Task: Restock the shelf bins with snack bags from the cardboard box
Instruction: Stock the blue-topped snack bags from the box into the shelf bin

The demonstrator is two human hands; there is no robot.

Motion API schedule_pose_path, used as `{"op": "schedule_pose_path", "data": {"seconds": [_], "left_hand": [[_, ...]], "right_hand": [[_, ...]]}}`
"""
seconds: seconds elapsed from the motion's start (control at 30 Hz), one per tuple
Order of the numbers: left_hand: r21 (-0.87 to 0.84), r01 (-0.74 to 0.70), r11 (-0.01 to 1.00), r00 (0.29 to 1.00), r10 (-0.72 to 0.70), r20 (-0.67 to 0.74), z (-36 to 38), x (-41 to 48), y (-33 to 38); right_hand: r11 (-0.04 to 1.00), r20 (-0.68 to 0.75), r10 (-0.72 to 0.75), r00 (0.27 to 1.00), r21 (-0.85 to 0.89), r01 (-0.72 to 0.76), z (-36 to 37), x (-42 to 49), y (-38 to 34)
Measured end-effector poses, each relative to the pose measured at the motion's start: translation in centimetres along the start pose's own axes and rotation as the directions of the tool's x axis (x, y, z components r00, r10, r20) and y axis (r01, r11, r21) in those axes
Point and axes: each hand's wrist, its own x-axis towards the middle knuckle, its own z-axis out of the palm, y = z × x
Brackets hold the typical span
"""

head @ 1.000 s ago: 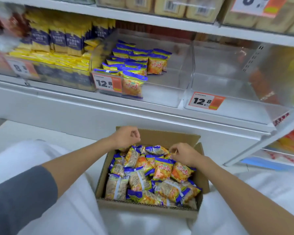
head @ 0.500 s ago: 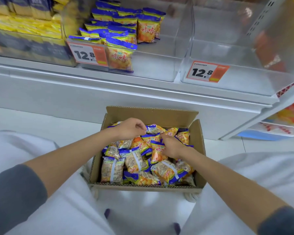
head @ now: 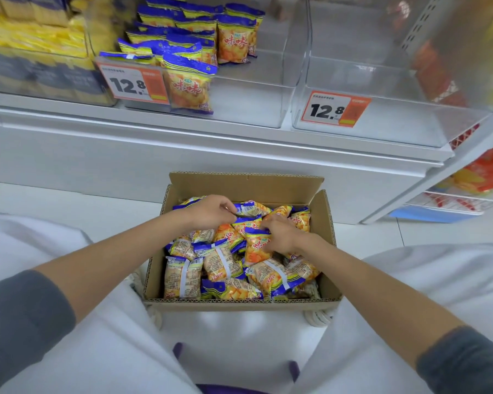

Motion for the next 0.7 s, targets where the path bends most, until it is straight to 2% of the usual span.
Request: {"op": "schedule_pose_path", "data": {"seconds": [0.1, 0.17, 0.23, 0.3, 0.43, 0.53, 0.63, 0.7], "left_hand": [[0.025, -0.003, 1.000, 1.000, 0.004, -0.015, 0.2, 0.3, -0.1], [-0.029, -0.045, 0.999, 0.999, 0.045, 0.013, 0.5, 0.2, 0.3], [-0.108, -0.093, 0.990, 0.995, 0.096, 0.026, 0.6, 0.5, 0.4], [-0.152, -0.104, 0.983, 0.995, 0.103, -0.012, 0.6, 0.5, 0.5], [-0.169, -0.032, 0.985, 0.999, 0.033, 0.002, 0.6, 0.7, -0.1], [-0.177, 0.031, 0.984, 0.999, -0.027, 0.029, 0.8, 0.7, -0.5], [-0.216, 0.078, 0.973, 0.997, -0.073, 0.029, 0.7, 0.8, -0.6], [-0.259, 0.111, 0.960, 0.994, -0.111, 0.013, 0.5, 1.1, -0.6]], "right_hand": [[0.959, -0.190, -0.071, 0.979, 0.257, 0.119, -2.3, -0.9, -1.0], [0.902, -0.326, -0.090, 0.941, 0.373, 0.216, -4.3, -1.8, -2.0], [0.822, -0.378, -0.097, 0.921, 0.491, 0.288, -5.9, -3.0, -2.7], [0.785, -0.345, -0.076, 0.936, 0.558, 0.270, -6.5, -4.3, -2.4], [0.897, -0.147, -0.044, 0.988, 0.430, 0.104, -4.4, -5.7, 0.0], [0.918, -0.039, 0.042, 0.998, 0.395, -0.023, -2.1, -5.2, 0.7], [0.975, -0.053, 0.046, 0.998, 0.218, -0.034, -0.3, -4.2, 0.8], [0.976, -0.114, 0.022, 0.993, 0.218, 0.003, -0.2, -3.6, 1.0]]}}
